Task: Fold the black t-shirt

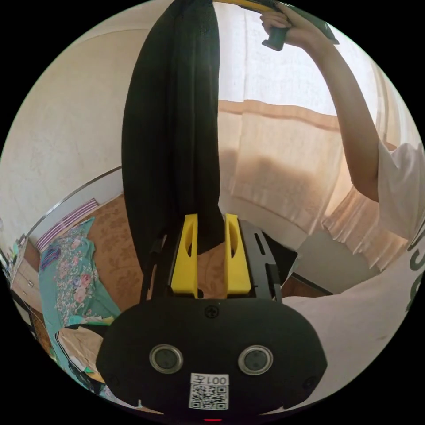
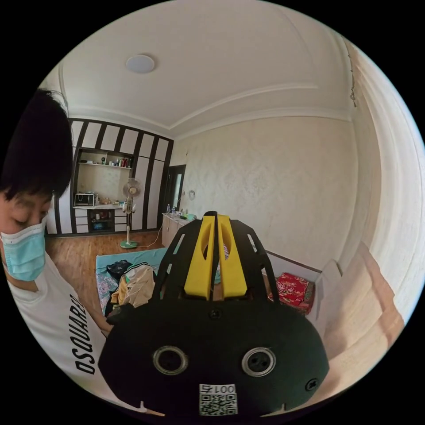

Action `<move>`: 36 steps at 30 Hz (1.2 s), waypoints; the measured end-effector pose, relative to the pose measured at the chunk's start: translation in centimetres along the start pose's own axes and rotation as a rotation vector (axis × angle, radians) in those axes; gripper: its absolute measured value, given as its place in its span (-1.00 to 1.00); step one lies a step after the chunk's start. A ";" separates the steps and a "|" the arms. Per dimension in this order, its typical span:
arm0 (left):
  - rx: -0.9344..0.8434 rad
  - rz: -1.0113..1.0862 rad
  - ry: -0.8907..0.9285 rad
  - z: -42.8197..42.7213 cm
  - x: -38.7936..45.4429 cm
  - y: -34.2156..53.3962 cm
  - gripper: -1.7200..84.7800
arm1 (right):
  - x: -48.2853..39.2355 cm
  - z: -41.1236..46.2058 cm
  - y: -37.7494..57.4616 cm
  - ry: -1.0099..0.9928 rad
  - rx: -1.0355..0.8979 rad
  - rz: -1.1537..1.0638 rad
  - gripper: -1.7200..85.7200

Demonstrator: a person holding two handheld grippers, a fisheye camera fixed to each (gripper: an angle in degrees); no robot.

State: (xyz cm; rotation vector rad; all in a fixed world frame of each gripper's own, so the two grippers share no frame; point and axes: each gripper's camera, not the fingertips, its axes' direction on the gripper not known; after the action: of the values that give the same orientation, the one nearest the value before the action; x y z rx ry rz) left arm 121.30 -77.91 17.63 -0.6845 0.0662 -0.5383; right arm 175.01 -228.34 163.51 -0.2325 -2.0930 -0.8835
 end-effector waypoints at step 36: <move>-0.112 -0.252 -0.508 -18.6 -16.8 -1.5 -0.98 | 23.3 16.0 10.3 0.116 -0.670 0.222 -0.95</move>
State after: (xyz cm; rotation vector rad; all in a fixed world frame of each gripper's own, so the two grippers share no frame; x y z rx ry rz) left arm 101.85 -81.42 2.14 -0.9285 -0.4736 -0.5900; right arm 154.74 -213.38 179.95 -0.7279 -1.5652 -1.3947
